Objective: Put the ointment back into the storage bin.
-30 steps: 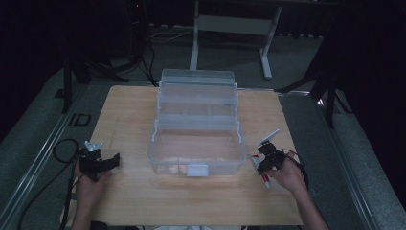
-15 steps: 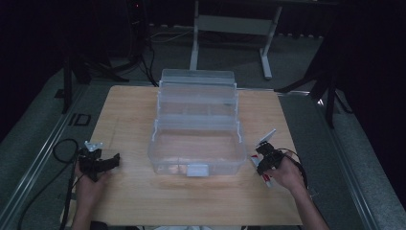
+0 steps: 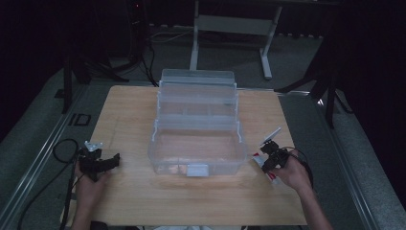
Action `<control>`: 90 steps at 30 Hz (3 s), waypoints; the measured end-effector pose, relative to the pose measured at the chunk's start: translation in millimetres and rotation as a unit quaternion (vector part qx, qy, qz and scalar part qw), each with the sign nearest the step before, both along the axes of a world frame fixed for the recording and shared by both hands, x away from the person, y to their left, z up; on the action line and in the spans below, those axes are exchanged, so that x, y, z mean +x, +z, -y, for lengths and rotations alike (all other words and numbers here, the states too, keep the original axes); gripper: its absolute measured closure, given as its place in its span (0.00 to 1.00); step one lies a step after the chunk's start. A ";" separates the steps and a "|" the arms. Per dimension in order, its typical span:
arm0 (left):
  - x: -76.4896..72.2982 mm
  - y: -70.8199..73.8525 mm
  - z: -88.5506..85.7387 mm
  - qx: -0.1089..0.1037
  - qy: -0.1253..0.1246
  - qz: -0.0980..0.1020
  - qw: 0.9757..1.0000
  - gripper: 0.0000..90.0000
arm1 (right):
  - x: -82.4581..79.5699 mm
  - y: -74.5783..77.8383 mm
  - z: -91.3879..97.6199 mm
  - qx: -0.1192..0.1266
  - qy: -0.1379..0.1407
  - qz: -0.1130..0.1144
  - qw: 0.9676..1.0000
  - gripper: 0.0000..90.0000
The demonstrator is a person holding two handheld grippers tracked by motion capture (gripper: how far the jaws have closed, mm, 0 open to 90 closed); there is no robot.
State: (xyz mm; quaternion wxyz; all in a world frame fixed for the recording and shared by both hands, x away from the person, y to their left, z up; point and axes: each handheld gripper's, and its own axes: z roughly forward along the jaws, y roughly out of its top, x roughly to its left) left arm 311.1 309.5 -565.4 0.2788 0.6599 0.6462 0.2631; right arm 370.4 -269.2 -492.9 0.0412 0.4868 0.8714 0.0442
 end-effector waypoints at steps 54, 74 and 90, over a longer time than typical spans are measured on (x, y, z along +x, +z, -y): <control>0.1 0.0 0.0 0.000 0.000 0.001 1.000 0.17 | 0.2 87.1 -9.5 -0.020 0.120 0.065 0.990 0.78; 0.1 -0.1 0.0 0.000 0.000 0.001 1.000 0.17 | -5.2 106.0 -34.2 -0.027 0.178 0.074 0.981 0.78; 0.0 0.0 0.0 0.000 0.000 0.000 1.000 0.17 | -3.6 111.9 -59.9 -0.023 0.219 0.076 0.972 0.78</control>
